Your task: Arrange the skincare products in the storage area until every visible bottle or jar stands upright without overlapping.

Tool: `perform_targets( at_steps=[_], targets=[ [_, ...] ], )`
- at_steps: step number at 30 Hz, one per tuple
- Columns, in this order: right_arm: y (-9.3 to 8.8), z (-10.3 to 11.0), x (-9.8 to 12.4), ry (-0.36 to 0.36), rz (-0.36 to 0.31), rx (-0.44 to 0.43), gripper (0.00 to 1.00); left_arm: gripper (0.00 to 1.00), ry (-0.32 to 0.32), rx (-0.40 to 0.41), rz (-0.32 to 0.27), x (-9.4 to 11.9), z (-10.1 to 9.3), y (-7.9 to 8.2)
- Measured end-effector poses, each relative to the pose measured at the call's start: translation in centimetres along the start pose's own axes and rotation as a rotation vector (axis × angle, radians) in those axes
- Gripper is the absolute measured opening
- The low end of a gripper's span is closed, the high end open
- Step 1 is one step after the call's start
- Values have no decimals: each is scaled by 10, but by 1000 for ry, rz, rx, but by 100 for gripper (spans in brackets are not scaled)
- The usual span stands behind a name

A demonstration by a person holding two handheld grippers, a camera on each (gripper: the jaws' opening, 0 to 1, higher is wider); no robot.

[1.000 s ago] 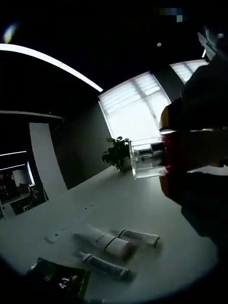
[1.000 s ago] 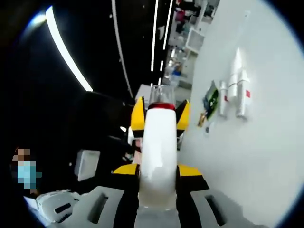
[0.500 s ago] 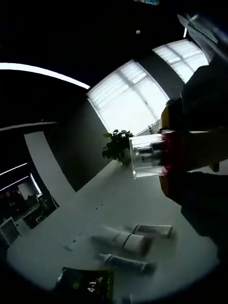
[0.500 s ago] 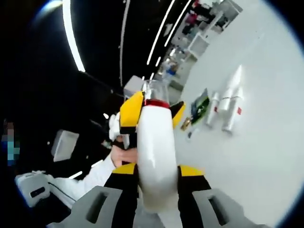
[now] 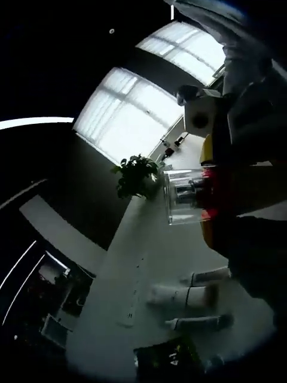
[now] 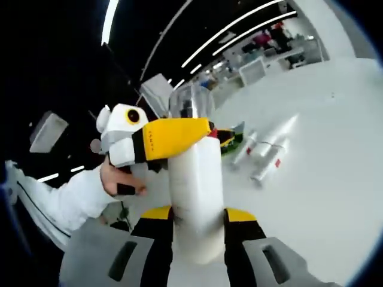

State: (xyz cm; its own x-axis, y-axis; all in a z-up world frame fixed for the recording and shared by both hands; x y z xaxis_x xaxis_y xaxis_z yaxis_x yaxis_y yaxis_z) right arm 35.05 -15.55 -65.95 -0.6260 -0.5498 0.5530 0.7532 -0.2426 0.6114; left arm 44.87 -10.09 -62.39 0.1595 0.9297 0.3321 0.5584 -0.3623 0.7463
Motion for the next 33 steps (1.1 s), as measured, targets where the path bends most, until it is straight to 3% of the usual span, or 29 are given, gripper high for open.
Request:
perform_targets(
  at_steps=[3, 7, 9, 15, 23, 29, 31, 33],
  targets=[
    [1, -2, 0, -63, -5, 48, 25, 27, 19, -9, -5, 0, 1, -1],
    [2, -1, -1, -224, 14, 206, 23, 27, 81, -134, 9, -3, 2, -3],
    [0, 0, -4, -276, 37, 247, 22, 27, 92, -151, 25, -6, 1, -5],
    [-2, -11, -9, -266, 22, 200, 22, 27, 111, -274, 48, -14, 0, -9],
    [-7, -16, -14, -379, -10, 204, 21, 27, 144, -392, 47, -21, 6, -11],
    [-10, -21, -19, -402, -22, 196, 20, 27, 160, -401, 52, -23, 14, -17],
    [-7, -23, -18, -392, -58, 180, 20, 27, 168, -426, 69, -23, 18, -19],
    [-6, -25, -18, -390, -60, 172, 20, 27, 172, -397, 55, -21, 19, -18]
  ],
)
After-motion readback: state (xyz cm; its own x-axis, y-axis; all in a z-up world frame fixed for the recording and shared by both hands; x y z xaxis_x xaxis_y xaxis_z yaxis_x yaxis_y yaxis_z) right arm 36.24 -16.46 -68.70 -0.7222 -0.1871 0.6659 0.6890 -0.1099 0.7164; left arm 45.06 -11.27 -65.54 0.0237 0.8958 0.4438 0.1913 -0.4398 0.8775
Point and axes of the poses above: the point that each gripper's makers call its tool centre point, and the gripper's own axes: x roughly backward along the fingers, z roughly to its left, y roughly out of its top, the point moved 8 cm from there along x, roughly backward along the fingers, and after that the axes turned 13 degrees about z, right-handed, at the moved point
